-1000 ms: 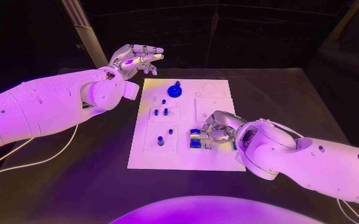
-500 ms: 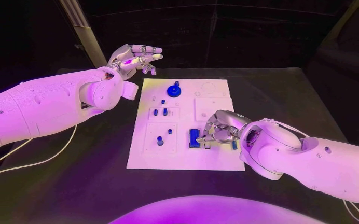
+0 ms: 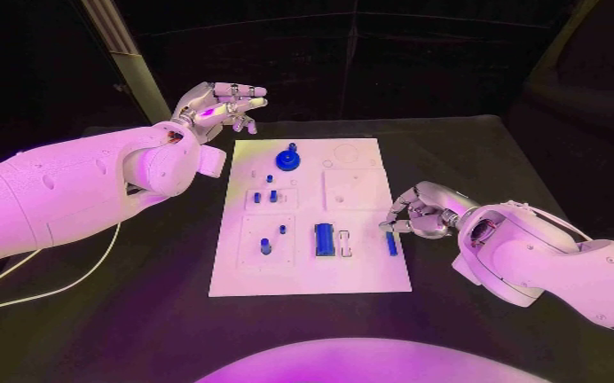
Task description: Assemble the parts on the task board
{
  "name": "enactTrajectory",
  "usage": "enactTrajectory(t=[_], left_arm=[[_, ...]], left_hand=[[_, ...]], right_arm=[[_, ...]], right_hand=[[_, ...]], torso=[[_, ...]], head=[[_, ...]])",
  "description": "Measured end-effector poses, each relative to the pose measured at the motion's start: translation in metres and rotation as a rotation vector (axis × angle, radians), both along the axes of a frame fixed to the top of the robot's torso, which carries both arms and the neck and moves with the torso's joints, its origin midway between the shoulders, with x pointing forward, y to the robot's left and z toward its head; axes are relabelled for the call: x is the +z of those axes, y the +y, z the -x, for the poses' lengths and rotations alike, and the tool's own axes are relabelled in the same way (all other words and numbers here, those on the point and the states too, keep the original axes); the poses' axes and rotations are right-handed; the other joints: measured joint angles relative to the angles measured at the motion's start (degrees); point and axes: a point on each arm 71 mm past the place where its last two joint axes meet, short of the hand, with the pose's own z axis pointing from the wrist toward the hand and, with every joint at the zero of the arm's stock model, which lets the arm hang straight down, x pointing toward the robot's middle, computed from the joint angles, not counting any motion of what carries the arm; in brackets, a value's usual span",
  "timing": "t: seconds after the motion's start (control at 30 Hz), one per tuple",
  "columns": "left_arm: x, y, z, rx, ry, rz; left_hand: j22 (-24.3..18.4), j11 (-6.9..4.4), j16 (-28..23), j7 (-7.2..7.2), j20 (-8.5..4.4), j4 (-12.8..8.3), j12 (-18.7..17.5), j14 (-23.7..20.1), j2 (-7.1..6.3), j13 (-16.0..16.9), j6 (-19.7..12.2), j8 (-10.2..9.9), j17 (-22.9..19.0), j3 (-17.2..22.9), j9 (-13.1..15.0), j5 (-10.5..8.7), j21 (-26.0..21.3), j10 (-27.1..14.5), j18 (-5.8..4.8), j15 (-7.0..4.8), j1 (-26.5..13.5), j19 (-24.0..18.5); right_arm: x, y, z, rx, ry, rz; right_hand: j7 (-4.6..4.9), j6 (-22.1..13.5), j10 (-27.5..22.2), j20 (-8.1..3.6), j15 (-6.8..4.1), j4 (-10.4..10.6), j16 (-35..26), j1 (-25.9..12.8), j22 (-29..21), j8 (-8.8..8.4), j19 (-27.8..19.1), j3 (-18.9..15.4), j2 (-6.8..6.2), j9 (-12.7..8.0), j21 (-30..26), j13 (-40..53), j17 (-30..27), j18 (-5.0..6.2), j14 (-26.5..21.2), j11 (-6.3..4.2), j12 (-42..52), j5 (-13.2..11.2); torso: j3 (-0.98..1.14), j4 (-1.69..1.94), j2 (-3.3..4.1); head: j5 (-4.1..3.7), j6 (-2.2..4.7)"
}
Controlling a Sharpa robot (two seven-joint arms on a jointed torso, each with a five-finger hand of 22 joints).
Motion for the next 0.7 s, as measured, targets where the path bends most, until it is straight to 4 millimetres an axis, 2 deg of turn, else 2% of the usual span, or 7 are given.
enactTrajectory(t=[0.13,0.5,0.7], left_arm=[[-0.001,0.0,0.0,-0.001,0.002,-0.002],[-0.002,0.001,0.001,-0.001,0.005,-0.004],[-0.002,0.002,0.001,0.0,0.005,-0.004]], left_hand=[[0.0,0.0,0.0,0.0,0.0,0.0,0.0,0.0,0.0,0.0,0.0,0.0,0.0,0.0,0.0,0.0,0.0,0.0,0.0,0.0,0.0,0.0],[0.01,0.0,0.0,0.0,0.0,0.0,0.0,0.0,0.0,0.01,0.0,0.0,0.0,0.0,0.0,0.0,0.0,0.0,0.0,0.0,0.0,0.0],[0.01,0.0,0.0,0.0,0.0,0.0,0.0,0.0,0.0,0.01,0.0,0.0,0.01,0.0,0.0,0.0,0.0,0.0,0.0,0.0,0.0,0.0]], right_arm=[[0.0,-0.004,0.001,0.021,0.009,0.027],[-0.004,0.003,0.0,0.141,-0.013,0.186],[-0.007,0.008,-0.001,0.181,-0.022,0.252]], right_hand=[[-0.28,0.94,-0.07,0.0,0.0,0.45,0.0,0.0,0.53,0.0,0.0,-0.45,0.0,0.0,0.0,-0.13,0.0,0.0,0.0,-0.07,-0.28,1.28],[-1.08,3.17,0.36,-0.23,0.0,1.19,0.0,0.0,1.06,0.25,0.23,-1.2,0.0,0.11,0.0,0.49,0.0,0.0,0.0,-0.49,0.31,0.87],[-0.9,3.35,0.36,-0.23,0.0,1.19,0.0,0.0,1.06,0.25,0.23,-1.2,0.0,0.17,0.0,0.49,0.0,0.01,0.0,-0.49,0.31,0.88]], torso=[[0.0,-0.01,-0.02],[0.0,0.12,0.01],[-0.04,0.15,0.01]], head=[[-0.3,0.05],[-0.47,-0.18],[-0.35,-0.34]])
